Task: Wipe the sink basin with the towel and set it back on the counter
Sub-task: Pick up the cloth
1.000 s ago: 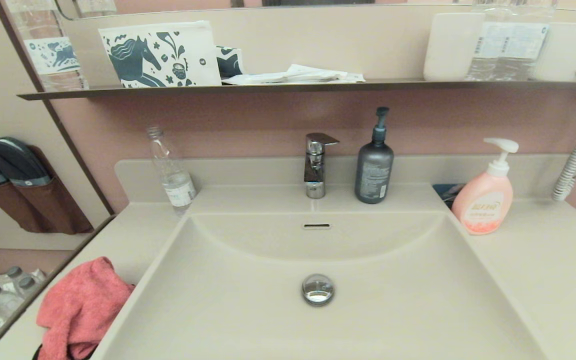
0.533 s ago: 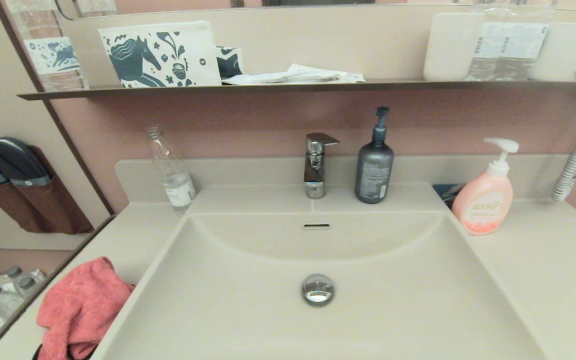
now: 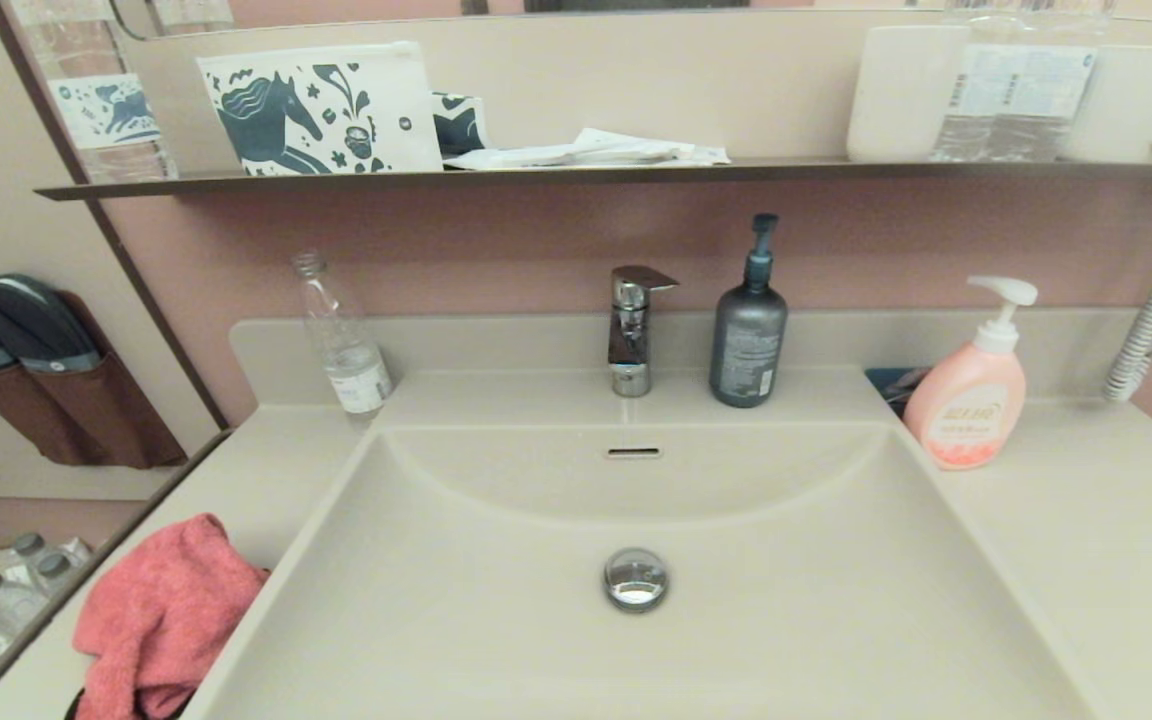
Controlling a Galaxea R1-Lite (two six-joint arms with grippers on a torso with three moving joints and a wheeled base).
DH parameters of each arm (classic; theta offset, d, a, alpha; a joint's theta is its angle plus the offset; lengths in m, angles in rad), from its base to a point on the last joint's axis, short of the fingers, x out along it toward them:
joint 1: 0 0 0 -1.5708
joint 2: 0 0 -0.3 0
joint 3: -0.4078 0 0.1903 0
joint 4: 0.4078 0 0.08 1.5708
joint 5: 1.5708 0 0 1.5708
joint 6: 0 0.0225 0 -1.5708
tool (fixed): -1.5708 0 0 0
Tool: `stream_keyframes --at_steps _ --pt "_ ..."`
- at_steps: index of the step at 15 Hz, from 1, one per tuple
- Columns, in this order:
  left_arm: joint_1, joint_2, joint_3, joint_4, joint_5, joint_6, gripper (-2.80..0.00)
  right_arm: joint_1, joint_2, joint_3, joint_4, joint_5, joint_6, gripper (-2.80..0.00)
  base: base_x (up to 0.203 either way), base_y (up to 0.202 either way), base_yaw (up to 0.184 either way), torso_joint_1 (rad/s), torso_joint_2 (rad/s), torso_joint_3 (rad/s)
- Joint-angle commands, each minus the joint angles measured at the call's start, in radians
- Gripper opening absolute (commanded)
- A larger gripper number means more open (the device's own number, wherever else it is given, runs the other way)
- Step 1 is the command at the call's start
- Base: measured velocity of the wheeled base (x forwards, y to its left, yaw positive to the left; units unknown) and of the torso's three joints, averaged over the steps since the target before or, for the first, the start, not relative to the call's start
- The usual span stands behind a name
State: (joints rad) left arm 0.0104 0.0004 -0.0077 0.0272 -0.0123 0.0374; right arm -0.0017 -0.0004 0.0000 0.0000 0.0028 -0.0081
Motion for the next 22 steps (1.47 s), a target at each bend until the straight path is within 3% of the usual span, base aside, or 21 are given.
stream_keyframes --at_steps 1,10,13,22 --pt "0.000 0.000 0.000 0.000 0.000 0.000 -2.80 0.000 0.000 0.000 0.000 0.000 0.000 -2.80 0.000 0.000 0.000 0.000 0.00 0.000" --pt "0.000 0.000 0.000 0.000 0.000 0.009 -2.80 0.000 0.000 0.000 0.000 0.000 -0.001 -2.80 0.000 0.000 0.000 0.000 0.00 0.000" --pt "-0.001 0.032 -0.089 0.018 -0.001 0.009 -2.80 0.000 0.000 0.000 0.000 0.000 0.000 -2.80 0.000 0.000 0.000 0.000 0.00 0.000" --pt "0.000 0.640 -0.422 0.041 0.009 0.024 -2.80 0.000 0.000 0.000 0.000 0.000 -0.001 -2.80 0.000 0.000 0.000 0.000 0.00 0.000"
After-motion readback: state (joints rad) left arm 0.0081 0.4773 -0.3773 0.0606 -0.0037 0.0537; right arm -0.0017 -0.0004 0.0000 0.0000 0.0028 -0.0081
